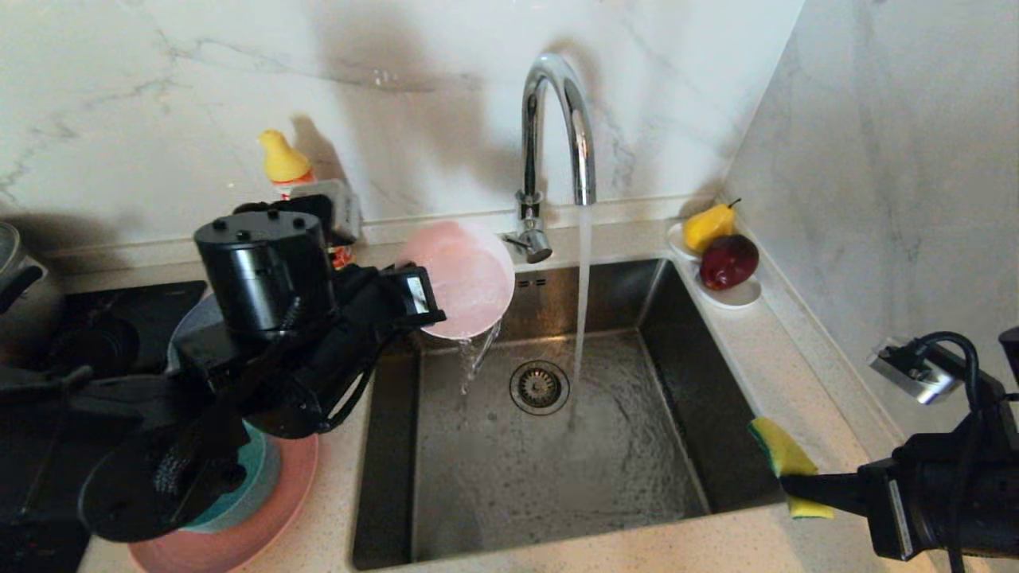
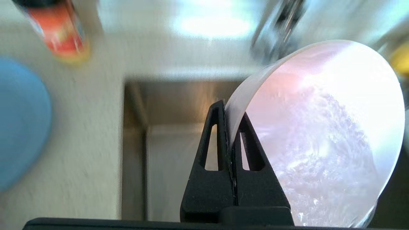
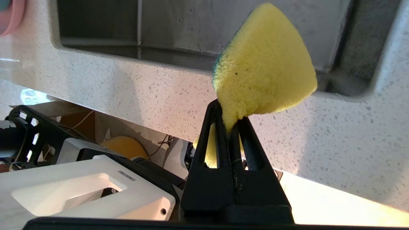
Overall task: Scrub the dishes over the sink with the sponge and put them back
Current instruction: Wash the bowl
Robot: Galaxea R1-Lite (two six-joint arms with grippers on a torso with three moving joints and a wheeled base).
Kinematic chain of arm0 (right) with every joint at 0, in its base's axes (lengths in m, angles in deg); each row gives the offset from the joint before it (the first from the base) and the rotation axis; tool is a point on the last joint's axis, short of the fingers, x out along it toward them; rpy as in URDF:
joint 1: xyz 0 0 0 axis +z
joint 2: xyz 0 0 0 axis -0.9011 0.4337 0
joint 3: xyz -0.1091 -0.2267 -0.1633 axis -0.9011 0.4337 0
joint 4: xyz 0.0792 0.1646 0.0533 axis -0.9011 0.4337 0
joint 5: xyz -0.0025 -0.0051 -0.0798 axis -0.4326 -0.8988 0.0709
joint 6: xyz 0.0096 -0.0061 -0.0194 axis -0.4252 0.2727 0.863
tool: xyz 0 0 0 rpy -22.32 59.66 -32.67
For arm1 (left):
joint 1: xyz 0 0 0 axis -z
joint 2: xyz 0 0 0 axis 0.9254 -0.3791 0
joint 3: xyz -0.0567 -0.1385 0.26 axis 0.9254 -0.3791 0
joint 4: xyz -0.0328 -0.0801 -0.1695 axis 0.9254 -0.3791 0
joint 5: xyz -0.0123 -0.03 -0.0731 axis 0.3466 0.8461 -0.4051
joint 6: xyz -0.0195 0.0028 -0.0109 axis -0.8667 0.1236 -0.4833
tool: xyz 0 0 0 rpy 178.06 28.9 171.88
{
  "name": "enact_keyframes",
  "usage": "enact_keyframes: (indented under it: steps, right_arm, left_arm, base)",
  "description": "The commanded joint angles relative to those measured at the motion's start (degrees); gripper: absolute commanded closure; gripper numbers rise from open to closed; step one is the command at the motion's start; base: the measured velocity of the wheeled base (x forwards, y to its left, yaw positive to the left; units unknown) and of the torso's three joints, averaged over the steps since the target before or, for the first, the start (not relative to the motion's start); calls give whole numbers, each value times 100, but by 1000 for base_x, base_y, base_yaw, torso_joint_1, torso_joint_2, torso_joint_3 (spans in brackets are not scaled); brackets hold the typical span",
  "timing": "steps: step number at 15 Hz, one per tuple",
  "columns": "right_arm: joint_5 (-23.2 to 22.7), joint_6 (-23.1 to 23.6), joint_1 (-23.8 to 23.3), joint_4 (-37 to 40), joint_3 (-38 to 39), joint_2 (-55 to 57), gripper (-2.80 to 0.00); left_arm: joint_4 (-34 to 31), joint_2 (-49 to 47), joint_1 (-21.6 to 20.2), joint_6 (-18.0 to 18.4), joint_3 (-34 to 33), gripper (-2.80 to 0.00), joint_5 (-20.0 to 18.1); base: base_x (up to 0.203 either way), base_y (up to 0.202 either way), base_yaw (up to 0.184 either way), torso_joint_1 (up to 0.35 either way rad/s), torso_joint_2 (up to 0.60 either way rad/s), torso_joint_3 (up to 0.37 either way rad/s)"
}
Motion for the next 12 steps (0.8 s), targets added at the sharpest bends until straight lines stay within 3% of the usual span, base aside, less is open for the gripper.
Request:
enact_keyframes:
  steps: [1,5,12]
  right_arm:
    - [-29,-6,3,-35,2,152,0]
    - [-78,-6,12,-292,7,346,0]
    - [-115,3,10,-301,42,333,0]
  left_arm:
    - [726,192,-1,141,-320,0,15]
    - [1885,297,7,934,-491,0,-46]
    - [1974,983,8,1211,-286,0,-578]
  base:
    - [0,0,0,0,0,0]
    - [0,0,0,0,0,0]
    - [0,0,0,0,0,0]
